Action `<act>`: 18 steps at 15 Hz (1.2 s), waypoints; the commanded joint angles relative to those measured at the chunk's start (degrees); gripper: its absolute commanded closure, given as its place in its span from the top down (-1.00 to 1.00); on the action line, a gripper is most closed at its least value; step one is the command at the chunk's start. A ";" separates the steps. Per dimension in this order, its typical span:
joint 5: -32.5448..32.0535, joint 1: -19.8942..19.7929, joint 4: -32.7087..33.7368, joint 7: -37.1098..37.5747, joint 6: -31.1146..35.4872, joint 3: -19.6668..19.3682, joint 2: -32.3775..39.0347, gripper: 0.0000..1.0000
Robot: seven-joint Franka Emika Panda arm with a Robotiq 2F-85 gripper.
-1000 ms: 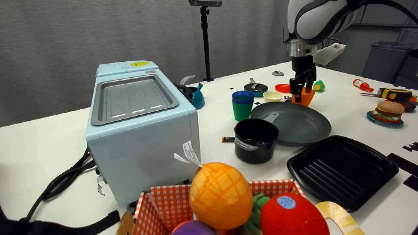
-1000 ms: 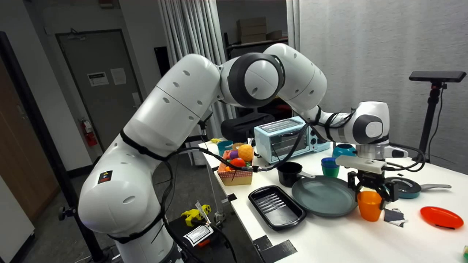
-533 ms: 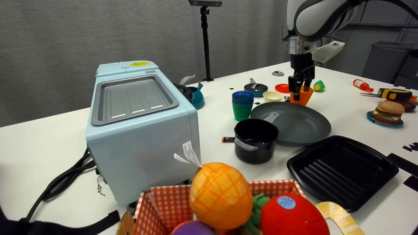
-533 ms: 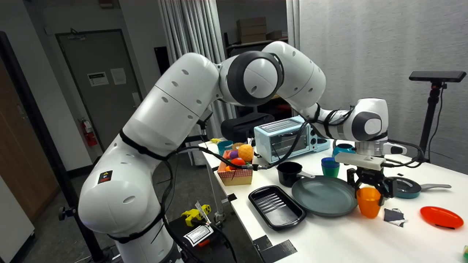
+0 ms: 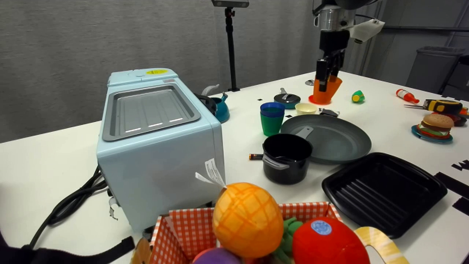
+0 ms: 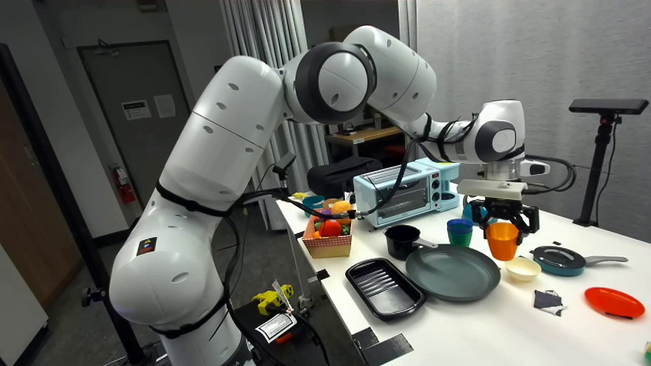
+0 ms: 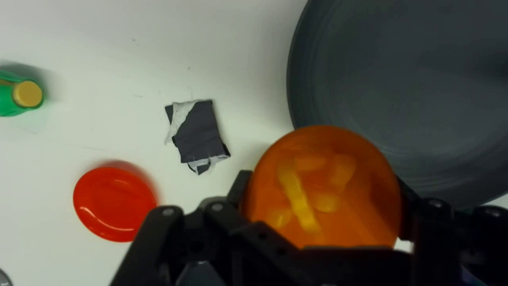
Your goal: Pour some of the content from the orange cup onto the plate, pick up one object and put it on the small plate and pour it back onto the big plate, and then pour the rest of the content from the orange cup.
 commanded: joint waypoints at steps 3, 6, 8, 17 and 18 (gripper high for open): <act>0.82 0.69 -13.21 -5.86 9.86 2.46 -8.20 0.07; 0.96 1.33 -18.28 -7.08 15.75 3.76 -9.90 0.07; 1.31 1.83 -20.80 -6.96 19.49 4.67 -10.51 0.07; 2.27 2.70 -32.22 -4.03 46.16 6.03 -14.24 0.07; 2.21 2.50 -33.59 -3.72 49.78 6.08 -14.77 0.07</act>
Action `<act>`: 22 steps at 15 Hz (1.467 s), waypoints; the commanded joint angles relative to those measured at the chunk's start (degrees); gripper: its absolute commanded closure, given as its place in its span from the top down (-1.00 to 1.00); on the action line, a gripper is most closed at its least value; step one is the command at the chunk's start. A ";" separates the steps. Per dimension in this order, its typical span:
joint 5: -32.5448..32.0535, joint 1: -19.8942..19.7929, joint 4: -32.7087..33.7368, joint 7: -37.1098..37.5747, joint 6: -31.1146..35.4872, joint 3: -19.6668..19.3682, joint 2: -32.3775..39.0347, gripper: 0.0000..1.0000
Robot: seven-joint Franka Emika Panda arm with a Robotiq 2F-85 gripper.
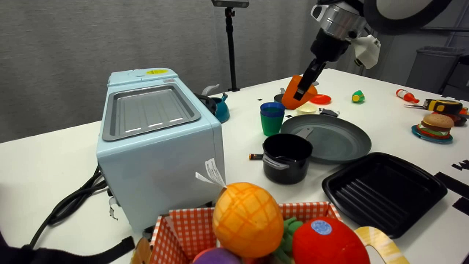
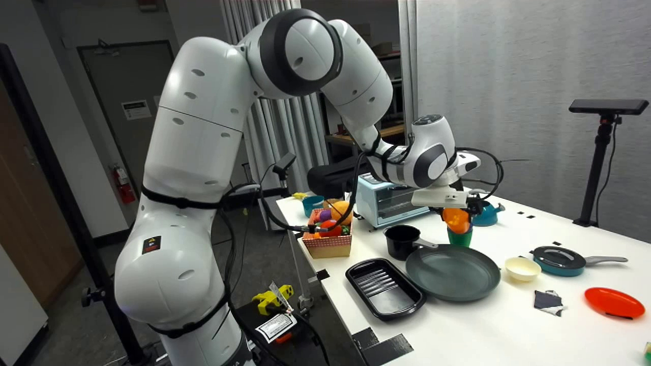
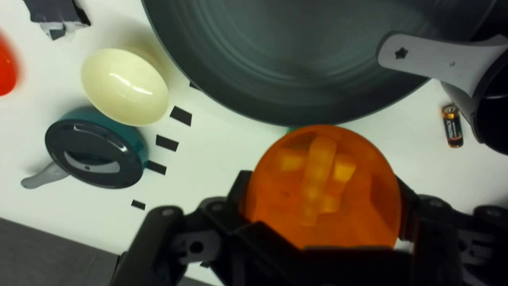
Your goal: Pour some of the content from the orange cup onto the plate, pick up one object and put it on the small plate and pour it back onto the big plate, and then pour the rest of the content from the orange cup.
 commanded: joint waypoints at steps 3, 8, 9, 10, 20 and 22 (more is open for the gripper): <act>0.52 -1.39 -10.26 1.27 19.48 0.47 -5.13 0.07; -0.26 -3.34 -16.27 1.17 33.57 0.61 -6.93 0.07; -0.46 -3.80 -17.31 1.35 35.87 0.69 -7.18 0.07; -0.69 -4.19 -18.26 1.47 38.07 0.71 -7.37 0.07; -5.22 -2.40 -23.23 4.27 54.39 -3.76 -7.65 0.07; -5.37 -2.16 -23.72 4.28 56.30 -4.09 -7.63 0.07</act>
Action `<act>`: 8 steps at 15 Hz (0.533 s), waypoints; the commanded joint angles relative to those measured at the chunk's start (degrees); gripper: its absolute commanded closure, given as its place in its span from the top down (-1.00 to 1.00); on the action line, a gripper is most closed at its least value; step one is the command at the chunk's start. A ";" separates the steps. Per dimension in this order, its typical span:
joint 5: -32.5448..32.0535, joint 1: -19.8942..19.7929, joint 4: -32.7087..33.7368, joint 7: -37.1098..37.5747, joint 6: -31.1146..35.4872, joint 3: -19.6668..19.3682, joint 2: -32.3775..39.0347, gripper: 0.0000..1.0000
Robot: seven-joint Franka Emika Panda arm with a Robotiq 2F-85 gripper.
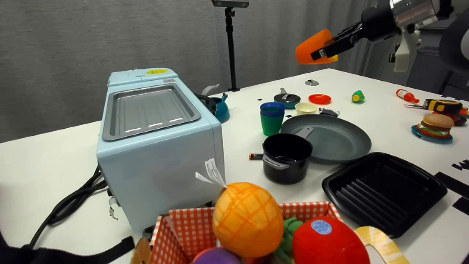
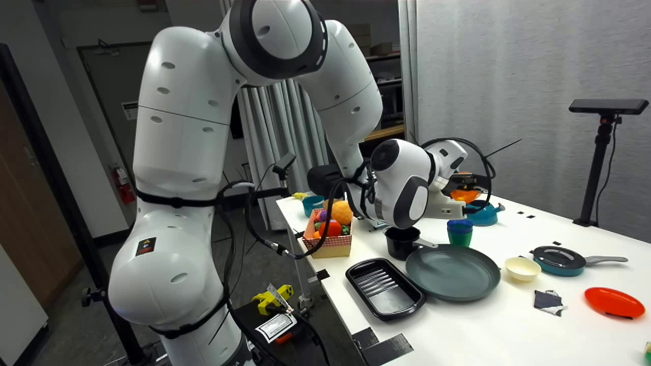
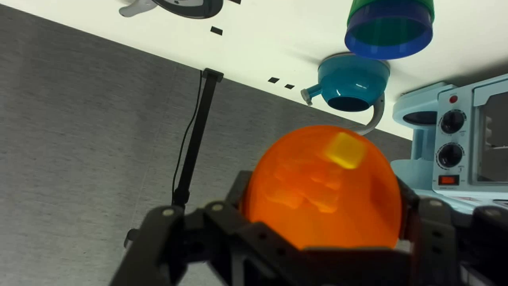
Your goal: Pour some of the content from the orange cup onto the plate, pick up one object and put it on the small plate and pour it back onto the big plate, and then pour the rest of the content from the orange cup.
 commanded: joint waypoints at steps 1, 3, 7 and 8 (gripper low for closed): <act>-1.38 1.29 -2.55 1.52 4.07 -1.73 -1.66 0.07; -0.97 1.70 -2.75 1.14 5.05 -2.08 -1.52 0.07; 0.29 2.98 -2.37 0.10 6.67 -2.86 -0.65 0.07; 0.98 3.32 -2.19 -0.15 7.75 -3.15 -0.39 0.07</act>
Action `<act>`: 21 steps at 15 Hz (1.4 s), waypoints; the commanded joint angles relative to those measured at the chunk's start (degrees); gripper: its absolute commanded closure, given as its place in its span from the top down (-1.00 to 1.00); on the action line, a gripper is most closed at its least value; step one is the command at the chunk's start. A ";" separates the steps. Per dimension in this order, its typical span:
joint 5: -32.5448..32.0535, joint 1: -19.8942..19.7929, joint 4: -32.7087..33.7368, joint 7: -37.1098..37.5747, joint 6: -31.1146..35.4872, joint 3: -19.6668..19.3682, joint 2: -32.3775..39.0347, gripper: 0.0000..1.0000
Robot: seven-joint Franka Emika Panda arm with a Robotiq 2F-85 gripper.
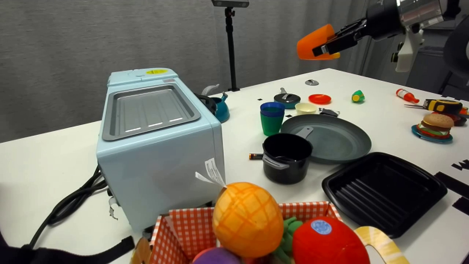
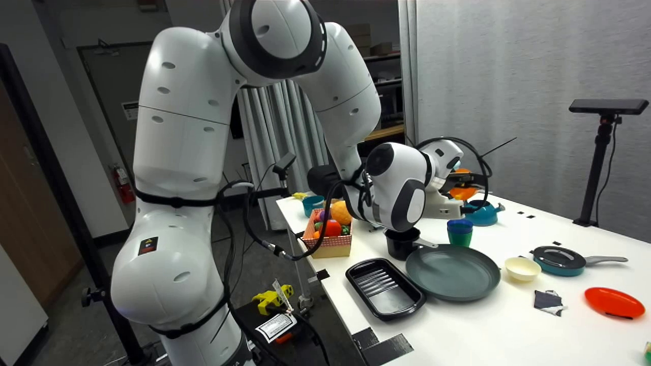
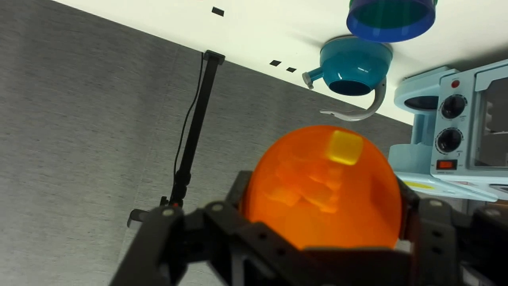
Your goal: Pour some of the content from the orange cup onto the plate, pick up one object and put it on the small plate and pour it back onto the big plate, and then pour the rest of the content from the orange cup.
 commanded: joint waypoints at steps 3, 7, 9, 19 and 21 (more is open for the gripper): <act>1.88 2.51 -0.72 -0.12 6.93 -2.00 0.07 0.07; 2.13 3.09 -0.46 -0.26 9.81 -2.17 0.31 0.07; 2.56 3.50 -0.37 -0.62 11.13 -2.35 0.70 0.07; 2.63 3.39 -0.54 0.37 12.20 -3.08 0.42 0.07; 3.41 3.73 -0.19 -0.20 11.77 -3.39 0.52 0.07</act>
